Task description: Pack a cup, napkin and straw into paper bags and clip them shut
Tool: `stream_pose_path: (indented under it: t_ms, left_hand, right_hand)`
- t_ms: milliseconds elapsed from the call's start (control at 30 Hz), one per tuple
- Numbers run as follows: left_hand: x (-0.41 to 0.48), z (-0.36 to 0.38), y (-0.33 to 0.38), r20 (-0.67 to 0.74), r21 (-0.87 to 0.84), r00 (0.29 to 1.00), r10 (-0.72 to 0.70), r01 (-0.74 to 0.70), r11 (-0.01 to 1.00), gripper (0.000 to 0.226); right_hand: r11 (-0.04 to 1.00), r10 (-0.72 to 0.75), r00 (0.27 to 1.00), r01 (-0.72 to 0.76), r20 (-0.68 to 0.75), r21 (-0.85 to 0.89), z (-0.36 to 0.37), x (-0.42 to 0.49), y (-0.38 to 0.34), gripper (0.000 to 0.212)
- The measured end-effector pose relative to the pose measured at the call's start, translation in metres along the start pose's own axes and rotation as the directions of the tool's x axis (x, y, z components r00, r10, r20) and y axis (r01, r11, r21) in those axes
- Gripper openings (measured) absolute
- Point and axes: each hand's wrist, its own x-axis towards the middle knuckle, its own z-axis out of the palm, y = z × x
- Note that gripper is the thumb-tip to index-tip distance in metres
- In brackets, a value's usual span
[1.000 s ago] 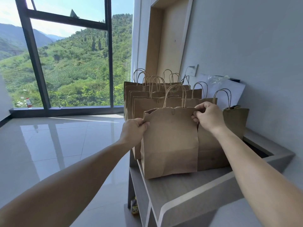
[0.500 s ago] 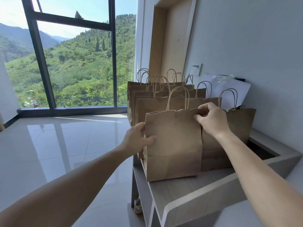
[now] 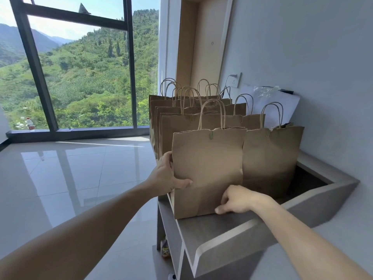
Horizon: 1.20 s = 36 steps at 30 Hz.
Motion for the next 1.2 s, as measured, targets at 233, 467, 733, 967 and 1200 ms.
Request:
stream_pose_path:
  t_ms: [233, 467, 733, 967, 1200]
  left_hand:
    - [0.001, 0.001, 0.004, -0.001, -0.016, 0.999, 0.032, -0.032, 0.999, 0.112]
    - [0.010, -0.001, 0.003, 0.026, -0.061, 0.999, 0.023, -0.022, 0.998, 0.097]
    - [0.011, -0.003, 0.005, 0.055, -0.017, 0.998, 0.002, -0.001, 1.000, 0.096]
    - [0.010, -0.016, 0.011, 0.074, 0.127, 0.997, 0.024, -0.033, 0.991, 0.088]
    - [-0.013, -0.043, 0.023, 0.087, 0.430, 0.996, -0.016, -0.023, 0.903, 0.068]
  right_hand:
    - [0.997, -0.052, 0.996, 0.048, -0.078, -0.054, -0.002, 0.019, 0.001, 0.053]
    - [0.996, -0.069, 0.998, 0.069, -0.001, -0.051, 0.005, 0.019, -0.006, 0.056]
    - [0.996, -0.082, 0.996, 0.083, 0.039, -0.016, 0.006, 0.015, -0.012, 0.053]
    - [0.995, -0.098, 0.972, 0.103, -0.211, 0.009, -0.005, -0.008, -0.023, 0.044]
    - [0.999, -0.001, 0.951, 0.012, -0.309, 0.034, -0.013, -0.056, -0.074, 0.065]
